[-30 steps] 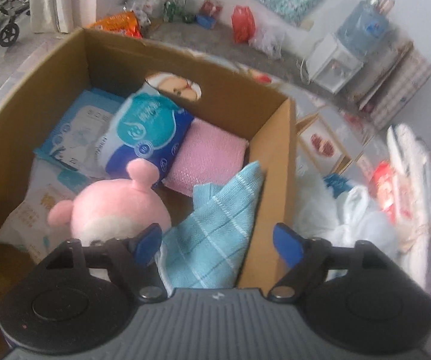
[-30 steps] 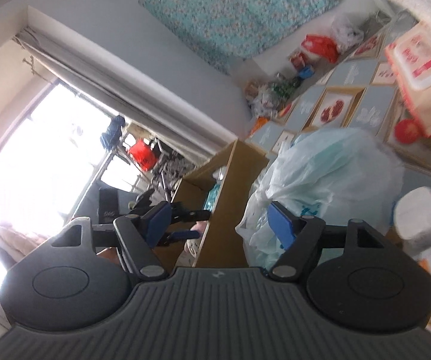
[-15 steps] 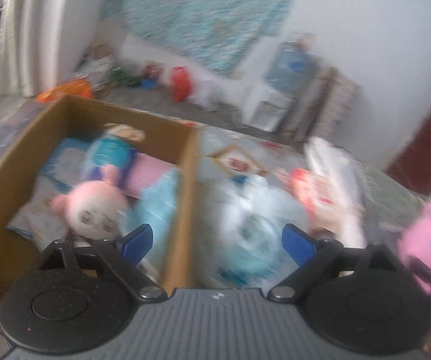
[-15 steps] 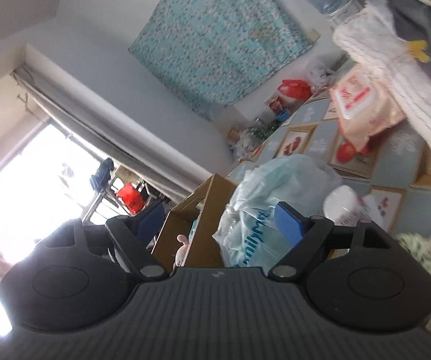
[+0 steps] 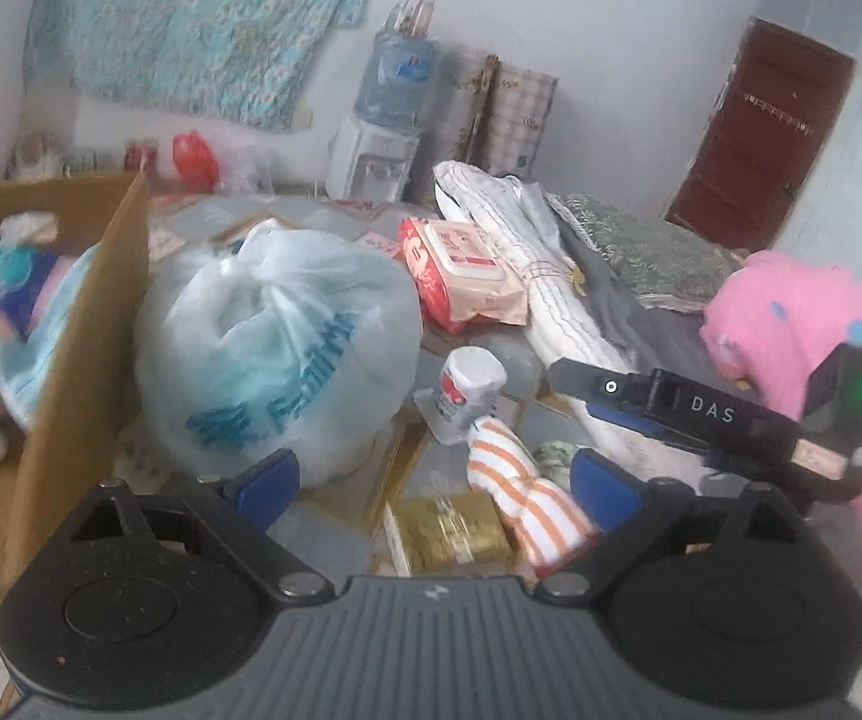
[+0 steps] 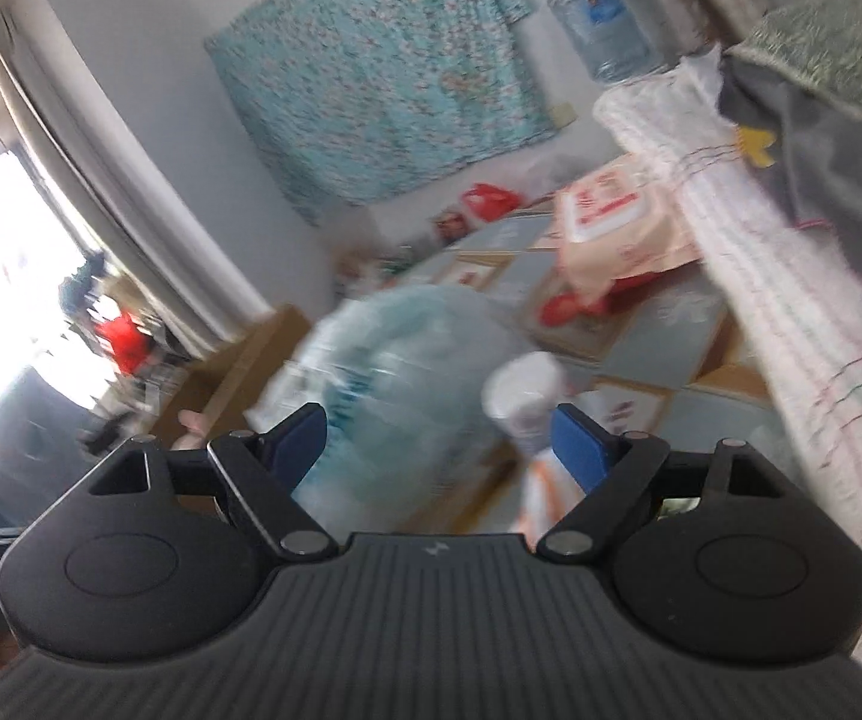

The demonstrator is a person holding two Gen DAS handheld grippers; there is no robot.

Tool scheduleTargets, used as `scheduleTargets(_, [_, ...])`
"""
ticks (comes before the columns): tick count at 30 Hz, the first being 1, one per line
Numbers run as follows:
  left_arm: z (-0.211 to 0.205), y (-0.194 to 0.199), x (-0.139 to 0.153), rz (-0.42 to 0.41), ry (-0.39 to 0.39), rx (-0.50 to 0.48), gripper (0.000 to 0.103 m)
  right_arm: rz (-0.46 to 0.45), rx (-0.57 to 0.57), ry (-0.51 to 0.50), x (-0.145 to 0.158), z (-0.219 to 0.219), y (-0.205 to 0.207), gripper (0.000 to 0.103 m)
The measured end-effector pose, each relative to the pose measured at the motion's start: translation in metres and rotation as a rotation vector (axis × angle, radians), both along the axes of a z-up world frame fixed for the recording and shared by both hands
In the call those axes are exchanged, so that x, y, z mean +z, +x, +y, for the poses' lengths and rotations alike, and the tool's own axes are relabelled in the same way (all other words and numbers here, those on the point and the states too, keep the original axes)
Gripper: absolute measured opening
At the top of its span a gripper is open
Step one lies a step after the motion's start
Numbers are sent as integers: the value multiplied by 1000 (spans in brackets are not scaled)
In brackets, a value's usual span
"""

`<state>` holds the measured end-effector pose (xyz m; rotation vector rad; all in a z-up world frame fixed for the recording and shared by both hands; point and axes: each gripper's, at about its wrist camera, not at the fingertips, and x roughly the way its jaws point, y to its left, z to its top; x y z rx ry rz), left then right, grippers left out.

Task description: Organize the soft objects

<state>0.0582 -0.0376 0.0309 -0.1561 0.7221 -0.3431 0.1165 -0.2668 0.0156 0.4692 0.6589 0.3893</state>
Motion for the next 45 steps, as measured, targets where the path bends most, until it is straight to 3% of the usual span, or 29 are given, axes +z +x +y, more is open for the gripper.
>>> scheduleTargets(4, [-24, 14, -31, -47, 85, 38, 98, 3, -30, -46, -12, -3, 10, 82])
scheduleTargets(11, [-41, 38, -69, 9, 42, -56, 98, 38, -34, -129, -27, 6, 39, 82])
scheduleTargets(17, [-42, 48, -82, 20, 47, -88, 98, 89, 12, -185, -44, 27, 74, 82])
scheduleTargets(23, [-46, 52, -86, -31, 91, -113, 103, 113, 54, -239, -55, 46, 97, 82])
scheduleTargets(27, [-47, 53, -87, -42, 93, -129, 103, 113, 71, -253, -56, 50, 105, 76])
scheduleTargets(29, [-48, 53, -88, -53, 100, -127, 103, 116, 66, -232, -58, 47, 107, 71])
scheduleTargets(31, [-49, 55, -90, -42, 109, -121, 103, 121, 57, -199, -63, 42, 108, 59])
scheduleTargets(36, [-49, 57, -92, -11, 95, -147, 103, 118, 18, -117, -68, 28, 107, 57])
scheduleTargets(45, [-46, 55, -88, -25, 87, -117, 103, 160, -67, 270, -88, -28, 110, 54])
